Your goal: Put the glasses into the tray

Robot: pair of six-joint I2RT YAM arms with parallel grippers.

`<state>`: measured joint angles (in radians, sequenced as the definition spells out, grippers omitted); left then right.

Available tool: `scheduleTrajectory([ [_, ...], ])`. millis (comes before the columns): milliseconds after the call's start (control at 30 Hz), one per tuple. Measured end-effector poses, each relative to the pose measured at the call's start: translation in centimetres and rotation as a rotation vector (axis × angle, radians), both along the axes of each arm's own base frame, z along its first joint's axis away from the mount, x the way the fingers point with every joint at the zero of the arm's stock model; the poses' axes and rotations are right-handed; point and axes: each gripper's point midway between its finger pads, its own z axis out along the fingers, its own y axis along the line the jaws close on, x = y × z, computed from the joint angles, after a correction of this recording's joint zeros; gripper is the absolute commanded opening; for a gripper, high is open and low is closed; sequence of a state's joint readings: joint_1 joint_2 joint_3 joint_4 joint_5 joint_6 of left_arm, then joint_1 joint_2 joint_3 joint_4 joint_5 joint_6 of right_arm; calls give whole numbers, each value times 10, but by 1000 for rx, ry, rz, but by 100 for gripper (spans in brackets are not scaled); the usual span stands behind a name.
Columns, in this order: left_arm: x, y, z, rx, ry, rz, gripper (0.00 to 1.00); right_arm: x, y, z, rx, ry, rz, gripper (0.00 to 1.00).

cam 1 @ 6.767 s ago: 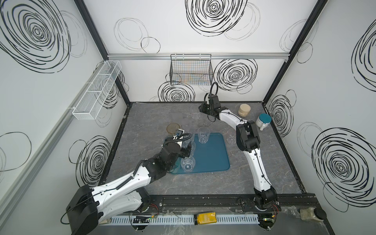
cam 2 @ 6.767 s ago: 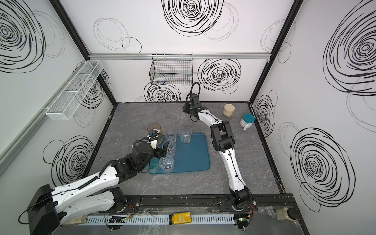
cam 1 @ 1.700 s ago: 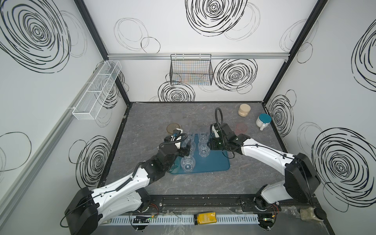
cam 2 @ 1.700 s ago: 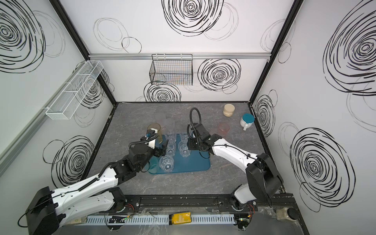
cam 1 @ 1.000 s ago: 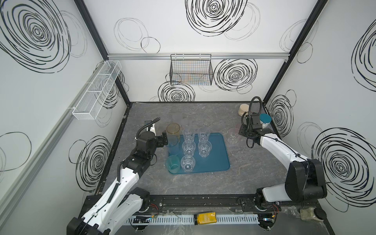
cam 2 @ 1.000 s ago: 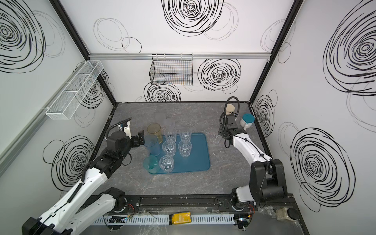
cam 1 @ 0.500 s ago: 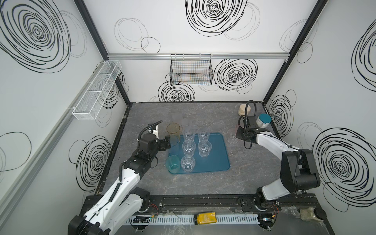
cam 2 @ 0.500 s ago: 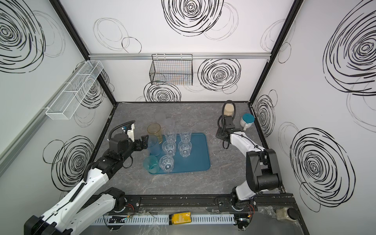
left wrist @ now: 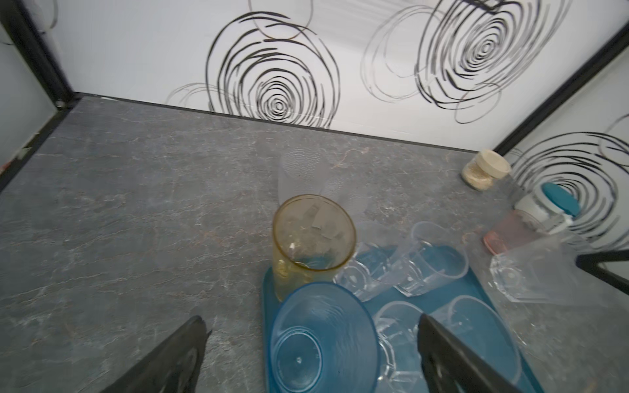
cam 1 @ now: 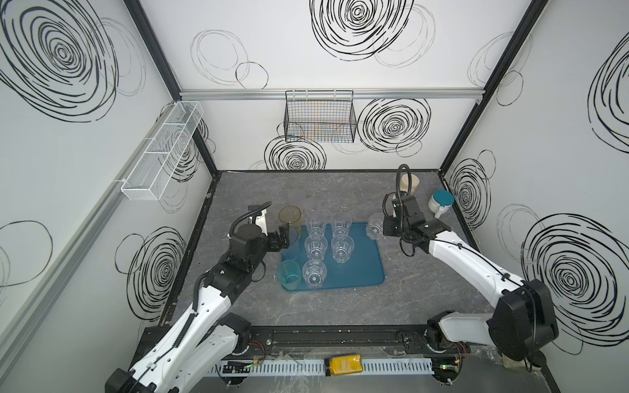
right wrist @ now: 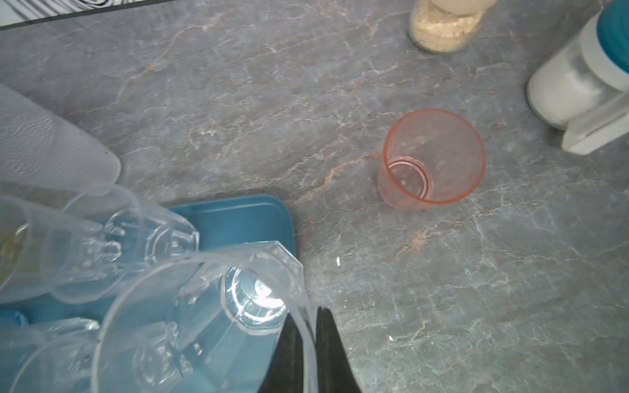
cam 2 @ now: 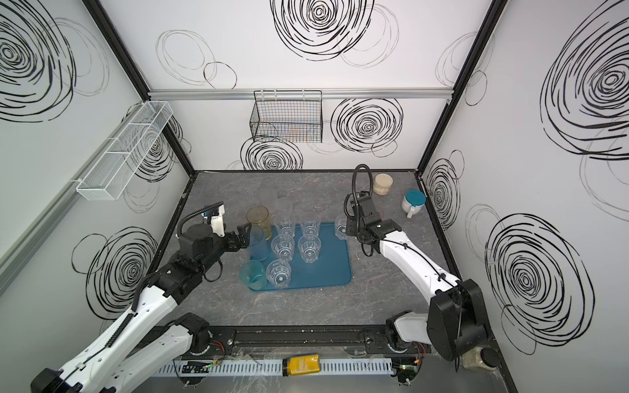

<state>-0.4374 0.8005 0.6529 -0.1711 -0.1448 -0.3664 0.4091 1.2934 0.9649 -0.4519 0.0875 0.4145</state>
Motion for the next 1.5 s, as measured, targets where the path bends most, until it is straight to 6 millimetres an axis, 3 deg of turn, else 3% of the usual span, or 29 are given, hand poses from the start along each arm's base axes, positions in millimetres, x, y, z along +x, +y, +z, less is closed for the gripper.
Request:
scheduleTrajectory([
  [267, -29, -86, -13, 45, 10, -215, 98, -41, 25, -8, -78, 67, 120, 3],
  [500, -34, -116, -30, 75, 29, -259, 98, -85, 40, -35, -111, 159, 206, 3],
  [833, -32, -114, -29, 78, 6, -231, 97, -119, 78, -46, -80, 203, 304, 3],
  [1000, -34, -107, -32, 84, 1, -214, 96, -131, 100, -63, -94, 242, 352, 3],
  [1267, -34, -103, -35, 90, 2, -203, 96, -132, 127, -64, -68, 229, 385, 4],
  [1500, -33, -101, -38, 94, 6, -197, 96, -129, 128, -62, -76, 211, 368, 4],
])
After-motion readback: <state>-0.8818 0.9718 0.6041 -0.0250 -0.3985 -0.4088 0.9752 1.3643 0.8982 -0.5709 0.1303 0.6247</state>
